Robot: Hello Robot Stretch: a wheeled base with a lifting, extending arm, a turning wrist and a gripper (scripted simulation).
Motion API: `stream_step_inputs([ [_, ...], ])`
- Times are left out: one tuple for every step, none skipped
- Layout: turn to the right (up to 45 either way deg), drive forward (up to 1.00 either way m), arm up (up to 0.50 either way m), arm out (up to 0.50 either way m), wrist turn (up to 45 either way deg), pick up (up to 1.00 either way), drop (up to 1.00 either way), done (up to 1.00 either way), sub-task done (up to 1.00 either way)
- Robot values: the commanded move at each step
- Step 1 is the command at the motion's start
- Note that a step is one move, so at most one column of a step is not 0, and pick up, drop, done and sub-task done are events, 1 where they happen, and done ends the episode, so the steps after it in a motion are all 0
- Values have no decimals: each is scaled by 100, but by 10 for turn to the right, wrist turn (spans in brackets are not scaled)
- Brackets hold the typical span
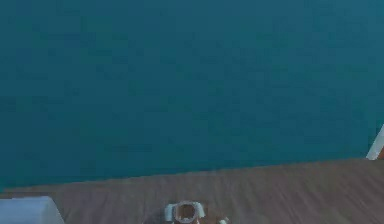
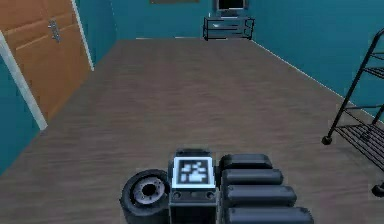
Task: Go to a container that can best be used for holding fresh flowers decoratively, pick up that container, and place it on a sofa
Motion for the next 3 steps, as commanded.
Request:
stream_step_inputs([
  [-210,0,0,0,0,0,0,0,0],
  [450,0,0,0,0,0,0,0,0],
  [450,0,0,0,0,0,0,0,0],
])
